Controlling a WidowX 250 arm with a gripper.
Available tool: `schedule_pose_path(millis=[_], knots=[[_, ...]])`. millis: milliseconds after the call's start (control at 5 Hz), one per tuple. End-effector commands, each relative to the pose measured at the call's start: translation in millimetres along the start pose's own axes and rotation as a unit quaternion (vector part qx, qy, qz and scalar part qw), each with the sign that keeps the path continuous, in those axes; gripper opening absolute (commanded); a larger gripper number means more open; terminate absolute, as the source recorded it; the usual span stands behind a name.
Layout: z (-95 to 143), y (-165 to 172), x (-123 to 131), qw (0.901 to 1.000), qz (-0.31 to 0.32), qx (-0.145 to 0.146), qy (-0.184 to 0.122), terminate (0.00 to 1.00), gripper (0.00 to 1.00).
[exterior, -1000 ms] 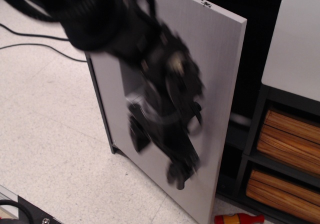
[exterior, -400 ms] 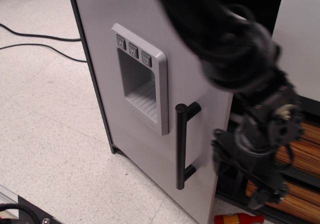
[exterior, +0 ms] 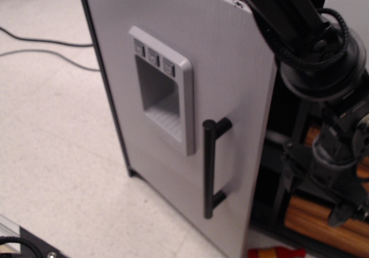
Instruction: Open fridge
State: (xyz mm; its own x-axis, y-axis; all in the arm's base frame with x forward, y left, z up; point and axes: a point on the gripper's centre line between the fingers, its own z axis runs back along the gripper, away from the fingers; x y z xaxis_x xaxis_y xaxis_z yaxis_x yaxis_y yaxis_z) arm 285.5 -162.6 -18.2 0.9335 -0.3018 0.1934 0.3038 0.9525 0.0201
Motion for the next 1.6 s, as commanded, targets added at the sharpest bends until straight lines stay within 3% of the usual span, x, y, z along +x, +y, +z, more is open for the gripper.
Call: schedule_pose_path(millis=[0, 200, 400, 800, 1000, 1200, 1400], knots=[[32.6, 51.9, 29.5, 0.9964, 0.072, 0.032, -0.030, 0.00, 1.00], [40.2, 70.5, 16.8, 0.9958, 0.079, 0.043, -0.021, 0.00, 1.00], [57.4, 86.0, -9.6, 0.9961, 0.082, 0.028, -0.016, 0.00, 1.00], [91.8, 124.2, -71.8, 0.9930, 0.111, 0.024, 0.034, 0.00, 1.00], [94.9, 146.7, -97.5, 0.9922, 0.110, 0.023, 0.053, 0.00, 1.00], [85.0, 147.4, -126.8, 0.9935, 0.090, 0.030, 0.062, 0.00, 1.00], [80.8, 151.2, -151.4, 0.9937, 0.084, 0.056, 0.050, 0.00, 1.00]])
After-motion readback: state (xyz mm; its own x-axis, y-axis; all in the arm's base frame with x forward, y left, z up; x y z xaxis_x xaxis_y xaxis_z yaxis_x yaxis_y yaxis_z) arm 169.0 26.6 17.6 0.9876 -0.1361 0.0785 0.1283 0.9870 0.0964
